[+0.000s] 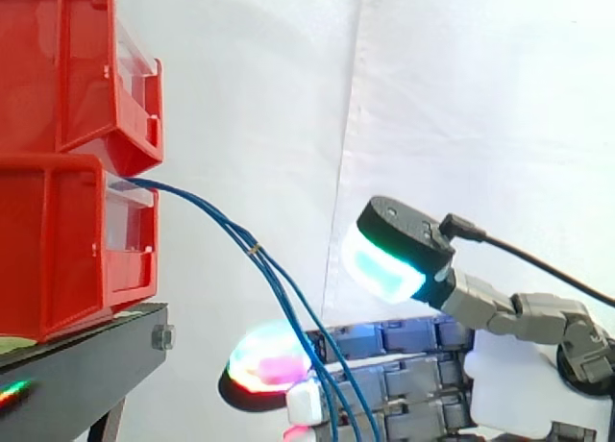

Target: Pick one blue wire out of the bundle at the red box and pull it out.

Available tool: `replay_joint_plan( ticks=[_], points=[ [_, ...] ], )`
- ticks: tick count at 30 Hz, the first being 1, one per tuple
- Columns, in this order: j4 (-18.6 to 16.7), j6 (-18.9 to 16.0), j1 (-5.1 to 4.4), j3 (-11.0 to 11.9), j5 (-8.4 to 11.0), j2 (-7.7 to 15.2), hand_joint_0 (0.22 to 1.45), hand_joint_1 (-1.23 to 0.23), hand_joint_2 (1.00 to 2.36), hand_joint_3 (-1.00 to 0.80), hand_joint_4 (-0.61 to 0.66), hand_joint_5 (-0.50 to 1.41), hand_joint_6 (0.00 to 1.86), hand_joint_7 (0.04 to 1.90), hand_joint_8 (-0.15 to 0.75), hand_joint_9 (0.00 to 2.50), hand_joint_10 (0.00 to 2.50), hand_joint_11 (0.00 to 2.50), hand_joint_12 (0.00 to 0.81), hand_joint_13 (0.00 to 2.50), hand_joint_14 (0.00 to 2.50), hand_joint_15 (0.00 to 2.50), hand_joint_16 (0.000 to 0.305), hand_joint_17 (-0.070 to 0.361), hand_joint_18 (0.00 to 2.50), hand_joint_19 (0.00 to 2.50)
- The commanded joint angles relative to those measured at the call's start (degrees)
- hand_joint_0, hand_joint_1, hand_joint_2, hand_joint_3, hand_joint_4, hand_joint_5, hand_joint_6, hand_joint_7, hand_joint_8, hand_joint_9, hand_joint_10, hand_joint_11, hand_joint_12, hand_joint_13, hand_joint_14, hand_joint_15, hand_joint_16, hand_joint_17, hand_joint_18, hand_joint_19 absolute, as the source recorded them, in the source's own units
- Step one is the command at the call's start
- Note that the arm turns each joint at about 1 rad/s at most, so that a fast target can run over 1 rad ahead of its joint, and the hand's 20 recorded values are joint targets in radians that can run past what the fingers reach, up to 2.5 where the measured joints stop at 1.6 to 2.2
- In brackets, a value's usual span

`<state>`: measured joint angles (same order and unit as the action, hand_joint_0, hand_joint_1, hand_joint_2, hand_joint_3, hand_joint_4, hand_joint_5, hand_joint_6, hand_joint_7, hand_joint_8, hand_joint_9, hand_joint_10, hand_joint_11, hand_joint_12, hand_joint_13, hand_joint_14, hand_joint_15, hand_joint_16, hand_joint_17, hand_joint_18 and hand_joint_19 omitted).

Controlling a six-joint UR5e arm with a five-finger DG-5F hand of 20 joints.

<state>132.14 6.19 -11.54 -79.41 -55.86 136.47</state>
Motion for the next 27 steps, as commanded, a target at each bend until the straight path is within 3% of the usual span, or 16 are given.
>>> replay_joint_plan(
  ticks=[1,12,17,22,27],
  points=[
    [-1.53,1.45,-0.41,0.05,-0.12,0.02,0.54,-0.59,1.00,-0.50,0.26,-0.13,0.50,0.84,0.242,0.83,0.01,0.51,0.375,0.64,0.02,0.51,0.044,0.099,0.49,0.54],
    [-3.02,3.47,-0.94,0.13,0.14,0.02,0.52,-0.71,1.00,-0.50,0.30,-0.11,0.50,1.00,0.243,0.80,0.01,0.49,0.376,0.62,0.02,0.49,0.045,0.101,0.48,0.53],
    [-3.02,4.88,-0.94,2.24,0.32,0.02,0.53,-0.72,1.00,-0.50,0.30,-0.11,0.50,1.00,0.241,0.80,0.02,0.50,0.375,0.61,0.02,0.48,0.044,0.100,0.47,0.53],
    [-3.46,7.08,-1.03,2.60,0.41,0.02,0.53,-0.71,1.00,-0.50,0.30,-0.11,0.50,0.99,0.239,0.80,0.01,0.50,0.374,0.61,0.02,0.48,0.044,0.099,0.47,0.53],
    [-5.75,10.33,-1.47,2.77,2.43,0.02,0.55,-0.70,1.00,-0.50,0.30,-0.10,0.50,1.03,0.239,0.81,0.01,0.49,0.366,0.61,0.02,0.48,0.043,0.097,0.46,0.53]
  ],
)
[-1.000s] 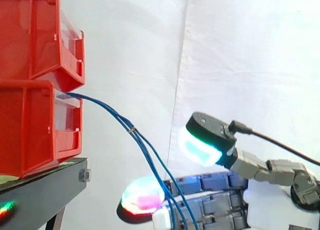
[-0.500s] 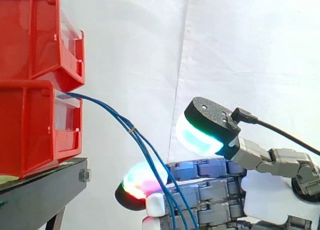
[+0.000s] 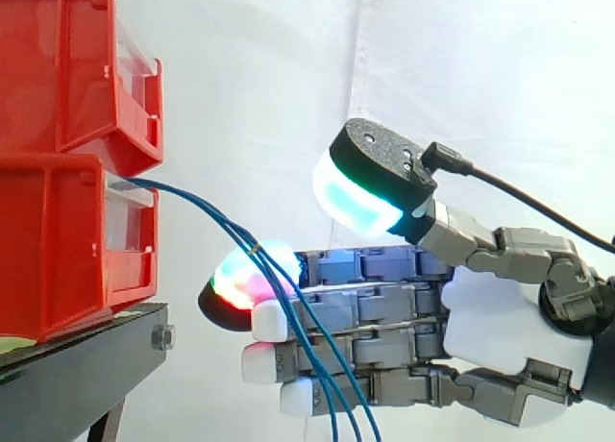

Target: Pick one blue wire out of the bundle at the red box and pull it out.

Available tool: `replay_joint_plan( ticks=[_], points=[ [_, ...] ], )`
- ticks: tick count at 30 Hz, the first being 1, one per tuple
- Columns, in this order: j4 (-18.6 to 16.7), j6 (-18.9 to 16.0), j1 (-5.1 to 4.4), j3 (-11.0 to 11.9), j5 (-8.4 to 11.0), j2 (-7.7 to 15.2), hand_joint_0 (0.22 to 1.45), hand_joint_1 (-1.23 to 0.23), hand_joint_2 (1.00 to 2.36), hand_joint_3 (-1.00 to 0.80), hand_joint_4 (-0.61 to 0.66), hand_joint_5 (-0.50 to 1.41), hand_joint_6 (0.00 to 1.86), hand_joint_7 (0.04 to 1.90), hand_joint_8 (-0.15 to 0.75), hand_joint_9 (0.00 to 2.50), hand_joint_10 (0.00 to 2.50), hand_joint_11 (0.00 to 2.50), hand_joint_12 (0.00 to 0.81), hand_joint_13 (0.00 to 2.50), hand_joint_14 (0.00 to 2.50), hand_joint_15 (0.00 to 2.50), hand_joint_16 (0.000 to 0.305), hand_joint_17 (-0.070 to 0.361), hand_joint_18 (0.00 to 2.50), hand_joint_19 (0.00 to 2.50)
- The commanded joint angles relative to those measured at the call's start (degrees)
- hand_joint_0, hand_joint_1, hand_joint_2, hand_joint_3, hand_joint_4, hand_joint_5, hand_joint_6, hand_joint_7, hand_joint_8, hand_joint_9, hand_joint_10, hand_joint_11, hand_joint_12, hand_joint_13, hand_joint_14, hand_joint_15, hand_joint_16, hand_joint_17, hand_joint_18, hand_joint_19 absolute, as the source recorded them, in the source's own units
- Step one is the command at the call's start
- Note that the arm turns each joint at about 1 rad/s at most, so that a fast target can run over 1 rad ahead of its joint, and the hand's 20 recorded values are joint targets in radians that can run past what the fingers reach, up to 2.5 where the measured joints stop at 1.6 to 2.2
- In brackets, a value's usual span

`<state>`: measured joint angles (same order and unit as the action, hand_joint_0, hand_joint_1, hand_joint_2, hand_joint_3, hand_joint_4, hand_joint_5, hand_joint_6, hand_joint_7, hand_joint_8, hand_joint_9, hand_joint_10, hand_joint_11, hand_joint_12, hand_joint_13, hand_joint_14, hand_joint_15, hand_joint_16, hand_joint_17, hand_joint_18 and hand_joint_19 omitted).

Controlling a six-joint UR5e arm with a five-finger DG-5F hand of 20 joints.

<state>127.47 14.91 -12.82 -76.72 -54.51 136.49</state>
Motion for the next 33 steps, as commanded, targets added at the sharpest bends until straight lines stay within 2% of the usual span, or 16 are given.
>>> replay_joint_plan(
  ticks=[1,7,14,18,22,26,33],
  points=[
    [-1.17,2.14,-0.36,0.07,1.95,0.00,0.55,-0.70,1.00,-0.50,0.30,-0.10,0.50,1.04,0.239,0.81,0.01,0.49,0.367,0.61,0.02,0.47,0.043,0.097,0.46,0.53],
    [-1.35,2.76,-0.71,0.07,2.39,0.09,0.55,-0.70,1.00,-0.50,0.30,-0.09,0.50,1.05,0.238,0.81,0.02,0.49,0.366,0.60,0.02,0.48,0.043,0.096,0.46,0.53],
    [-3.63,3.46,-1.06,0.07,3.44,0.79,0.56,-0.70,1.00,-0.50,0.29,-0.09,0.50,1.06,0.234,0.81,0.01,0.50,0.365,0.60,0.02,0.47,0.042,0.095,0.46,0.53],
    [-3.63,3.55,-1.15,0.07,3.35,0.71,0.57,-0.70,1.00,-0.50,0.29,-0.09,0.50,1.07,0.236,0.81,0.01,0.50,0.362,0.60,0.02,0.47,0.042,0.095,0.46,0.53],
    [-4.95,5.31,-1.59,0.16,3.44,1.23,0.57,-0.70,1.00,-0.50,0.29,-0.09,0.50,1.07,0.236,0.81,0.02,0.51,0.362,0.60,0.02,0.47,0.042,0.094,0.46,0.53],
    [-6.53,5.13,-1.68,0.16,3.35,2.46,0.57,-0.70,1.00,-0.50,0.29,-0.09,0.50,1.08,0.233,0.81,0.01,0.49,0.361,0.59,0.02,0.47,0.042,0.094,0.46,0.53],
    [-8.12,5.48,-1.85,0.16,3.44,2.55,0.57,-0.70,1.00,-0.50,0.29,-0.09,0.50,1.08,0.235,0.81,0.02,0.51,0.362,0.59,0.02,0.47,0.042,0.094,0.46,0.53]
  ],
)
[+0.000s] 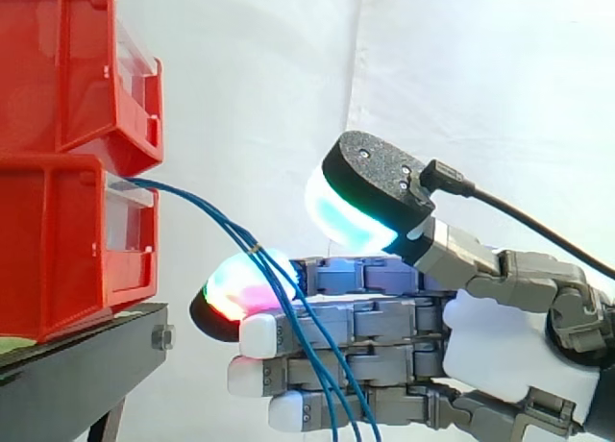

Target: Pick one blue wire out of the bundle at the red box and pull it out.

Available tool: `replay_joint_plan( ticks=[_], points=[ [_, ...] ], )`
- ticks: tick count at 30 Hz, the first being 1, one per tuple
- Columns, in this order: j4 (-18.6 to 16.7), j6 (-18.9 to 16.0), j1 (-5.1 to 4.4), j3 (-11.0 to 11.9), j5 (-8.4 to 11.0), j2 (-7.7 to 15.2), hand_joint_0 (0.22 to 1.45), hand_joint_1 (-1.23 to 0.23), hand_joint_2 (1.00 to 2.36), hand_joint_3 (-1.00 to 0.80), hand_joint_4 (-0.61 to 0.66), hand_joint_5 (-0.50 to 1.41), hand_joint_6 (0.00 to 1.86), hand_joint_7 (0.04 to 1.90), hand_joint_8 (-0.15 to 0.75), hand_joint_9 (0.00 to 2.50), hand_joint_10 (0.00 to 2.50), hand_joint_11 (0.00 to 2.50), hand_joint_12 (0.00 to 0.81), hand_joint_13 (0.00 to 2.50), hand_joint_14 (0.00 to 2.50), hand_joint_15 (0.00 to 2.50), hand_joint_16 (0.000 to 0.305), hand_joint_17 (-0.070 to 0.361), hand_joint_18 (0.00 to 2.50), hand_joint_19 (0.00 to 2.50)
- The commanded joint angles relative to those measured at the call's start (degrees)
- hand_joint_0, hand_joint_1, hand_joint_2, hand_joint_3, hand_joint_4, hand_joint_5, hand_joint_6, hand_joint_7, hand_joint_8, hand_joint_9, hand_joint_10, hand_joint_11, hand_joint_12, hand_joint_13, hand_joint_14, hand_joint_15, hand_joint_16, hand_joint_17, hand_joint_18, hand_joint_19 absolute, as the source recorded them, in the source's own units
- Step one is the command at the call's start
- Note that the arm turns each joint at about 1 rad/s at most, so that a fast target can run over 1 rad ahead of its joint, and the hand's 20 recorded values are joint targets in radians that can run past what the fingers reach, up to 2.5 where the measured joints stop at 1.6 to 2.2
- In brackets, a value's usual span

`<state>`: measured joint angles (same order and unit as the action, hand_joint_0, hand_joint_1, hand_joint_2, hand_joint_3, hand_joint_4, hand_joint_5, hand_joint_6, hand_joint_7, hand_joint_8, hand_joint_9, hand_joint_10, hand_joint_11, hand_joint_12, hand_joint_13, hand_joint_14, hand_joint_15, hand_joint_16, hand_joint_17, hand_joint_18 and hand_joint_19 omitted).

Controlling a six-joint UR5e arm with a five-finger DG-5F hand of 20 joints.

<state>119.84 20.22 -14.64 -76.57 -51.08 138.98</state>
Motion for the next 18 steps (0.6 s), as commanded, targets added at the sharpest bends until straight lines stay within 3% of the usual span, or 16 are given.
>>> replay_joint_plan(
  ticks=[1,4,7,14,18],
  points=[
    [-0.57,0.26,-0.04,0.01,0.01,0.06,0.57,-0.70,1.00,-0.50,0.29,-0.09,0.50,1.08,0.235,0.81,0.01,0.50,0.362,0.59,0.02,0.47,0.042,0.094,0.46,0.53],
    [-0.83,1.05,-0.21,0.80,-0.07,1.29,0.57,-0.70,1.00,-0.50,0.29,-0.09,0.50,1.08,0.234,0.81,0.02,0.50,0.361,0.59,0.02,0.47,0.042,0.094,0.46,0.53],
    [-1.98,-0.45,-0.04,2.65,-0.07,3.66,0.57,-0.70,1.00,-0.50,0.29,-0.09,0.50,1.08,0.235,0.81,0.02,0.50,0.361,0.59,0.02,0.47,0.042,0.094,0.46,0.53],
    [-1.71,-2.56,0.40,3.09,-0.25,3.75,0.58,-0.69,1.00,-0.50,0.29,-0.09,0.50,1.09,0.233,0.81,0.02,0.50,0.360,0.60,0.02,0.47,0.042,0.094,0.46,0.52],
    [-2.24,-2.56,0.14,3.09,-0.07,3.75,0.58,-0.69,1.00,-0.50,0.28,-0.09,0.50,1.10,0.230,0.81,0.02,0.49,0.358,0.59,0.02,0.47,0.041,0.093,0.46,0.53]
  ],
)
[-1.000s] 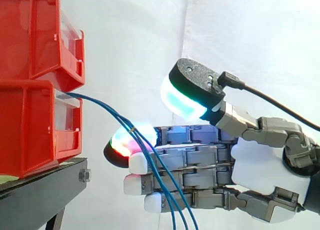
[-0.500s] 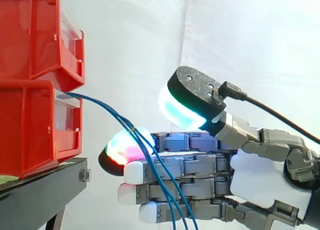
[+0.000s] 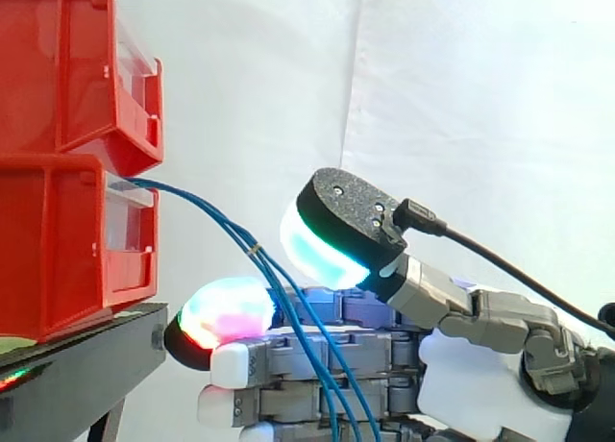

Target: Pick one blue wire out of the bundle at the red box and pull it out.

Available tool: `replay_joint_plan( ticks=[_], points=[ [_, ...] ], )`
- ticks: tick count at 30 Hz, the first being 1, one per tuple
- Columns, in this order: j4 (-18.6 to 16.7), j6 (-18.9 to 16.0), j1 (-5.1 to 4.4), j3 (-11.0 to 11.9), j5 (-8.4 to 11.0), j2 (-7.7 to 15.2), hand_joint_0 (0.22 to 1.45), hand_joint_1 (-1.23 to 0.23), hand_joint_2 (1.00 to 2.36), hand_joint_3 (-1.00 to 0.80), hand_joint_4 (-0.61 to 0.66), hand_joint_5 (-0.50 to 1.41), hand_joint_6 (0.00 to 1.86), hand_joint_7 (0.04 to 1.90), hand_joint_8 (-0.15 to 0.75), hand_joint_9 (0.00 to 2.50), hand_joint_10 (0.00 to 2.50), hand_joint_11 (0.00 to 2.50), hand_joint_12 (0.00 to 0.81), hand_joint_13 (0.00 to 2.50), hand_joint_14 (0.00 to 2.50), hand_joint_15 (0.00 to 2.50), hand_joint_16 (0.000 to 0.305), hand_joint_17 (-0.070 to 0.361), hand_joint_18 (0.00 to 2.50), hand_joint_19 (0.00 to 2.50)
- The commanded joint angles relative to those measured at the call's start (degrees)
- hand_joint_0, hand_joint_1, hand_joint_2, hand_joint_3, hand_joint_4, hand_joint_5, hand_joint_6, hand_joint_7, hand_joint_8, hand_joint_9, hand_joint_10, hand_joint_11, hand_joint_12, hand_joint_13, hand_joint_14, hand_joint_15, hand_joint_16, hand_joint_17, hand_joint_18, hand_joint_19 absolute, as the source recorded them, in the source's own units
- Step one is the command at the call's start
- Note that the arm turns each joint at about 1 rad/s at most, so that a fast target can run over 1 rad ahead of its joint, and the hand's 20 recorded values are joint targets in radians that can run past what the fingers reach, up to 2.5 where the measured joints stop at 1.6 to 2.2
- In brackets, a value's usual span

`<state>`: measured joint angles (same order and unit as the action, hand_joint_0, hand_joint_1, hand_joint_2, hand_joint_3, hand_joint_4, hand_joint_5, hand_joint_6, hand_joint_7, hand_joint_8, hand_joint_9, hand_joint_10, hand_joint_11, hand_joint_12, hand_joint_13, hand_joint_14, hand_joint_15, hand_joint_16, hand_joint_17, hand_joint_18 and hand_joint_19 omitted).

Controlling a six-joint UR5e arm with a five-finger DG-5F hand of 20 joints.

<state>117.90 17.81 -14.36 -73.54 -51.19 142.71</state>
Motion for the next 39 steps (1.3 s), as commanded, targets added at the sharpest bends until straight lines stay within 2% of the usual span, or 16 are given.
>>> replay_joint_plan(
  ticks=[1,13,28,31,39],
  points=[
    [-0.30,-0.14,-0.14,0.06,0.04,0.03,0.58,-0.69,1.00,-0.50,0.28,-0.09,0.50,1.10,0.235,0.81,0.01,0.50,0.359,0.60,0.02,0.47,0.041,0.093,0.46,0.53],
    [-0.56,-0.76,0.21,0.06,-0.23,0.03,0.58,-0.67,1.00,-0.50,0.28,-0.09,0.50,1.10,0.232,0.81,0.01,0.50,0.359,0.59,0.02,0.47,0.041,0.093,0.46,0.53],
    [-1.00,-0.93,0.21,0.06,-0.23,0.03,0.58,-0.68,1.00,-0.48,0.25,-0.09,0.50,1.20,0.232,0.81,0.02,0.49,0.358,0.59,0.02,0.47,0.041,0.093,0.46,0.53],
    [-1.09,-0.93,0.21,0.06,-0.14,0.03,0.60,-0.69,1.01,-0.42,0.23,-0.08,0.50,1.26,0.234,0.80,0.01,0.50,0.356,0.59,0.02,0.46,0.041,0.092,0.46,0.52],
    [-1.09,-0.93,0.21,0.24,-0.14,0.03,0.62,-0.70,1.01,-0.37,0.21,-0.10,0.56,1.18,0.233,0.80,0.01,0.50,0.353,0.59,0.02,0.47,0.041,0.092,0.46,0.53]
  ],
)
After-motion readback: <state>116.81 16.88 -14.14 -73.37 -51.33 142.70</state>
